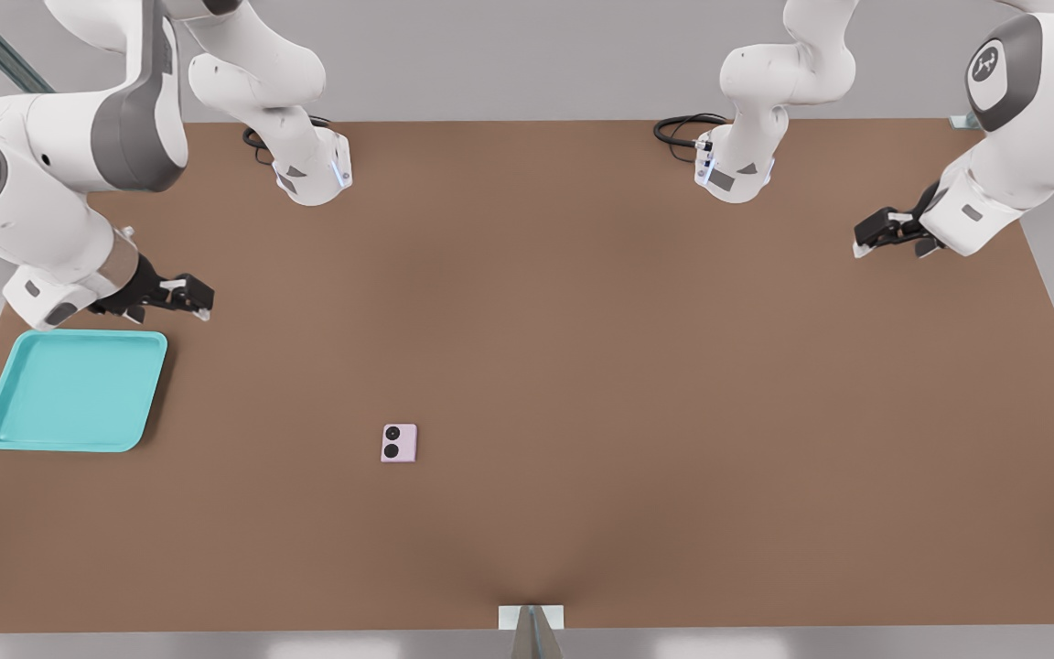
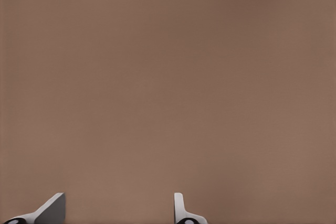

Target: Keep left arm still and place phone on the tray with right arm

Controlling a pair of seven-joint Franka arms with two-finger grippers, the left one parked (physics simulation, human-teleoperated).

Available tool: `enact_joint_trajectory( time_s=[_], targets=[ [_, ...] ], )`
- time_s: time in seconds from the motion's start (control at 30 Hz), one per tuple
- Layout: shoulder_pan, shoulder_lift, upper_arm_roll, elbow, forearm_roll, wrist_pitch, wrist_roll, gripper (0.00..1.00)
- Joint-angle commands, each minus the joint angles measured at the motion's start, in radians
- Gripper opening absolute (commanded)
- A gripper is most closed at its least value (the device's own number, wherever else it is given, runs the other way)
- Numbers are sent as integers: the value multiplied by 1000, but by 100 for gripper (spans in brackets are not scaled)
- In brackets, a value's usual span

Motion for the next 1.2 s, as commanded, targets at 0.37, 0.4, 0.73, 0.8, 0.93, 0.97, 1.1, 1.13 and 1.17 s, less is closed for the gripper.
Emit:
enact_joint_trajectory(
  time_s=[0.37, 0.4, 0.73, 0.8, 0.93, 0.97, 1.1, 1.13, 1.17],
  targets=[
    [132, 497, 42, -67, 4, 685, 181, 100],
    [150, 500, 44, -122, 4, 755, 256, 100],
    [231, 589, 55, -151, -2, 850, 448, 100],
    [225, 590, 55, -145, -2, 857, 446, 100],
    [227, 644, 65, -99, -5, 857, 371, 100],
    [227, 664, 70, -85, -8, 857, 373, 100],
    [227, 693, 71, -85, -8, 880, 328, 100],
    [225, 698, 70, -88, -5, 899, 285, 100],
    [224, 704, 68, -88, -5, 903, 279, 100]
  ],
)
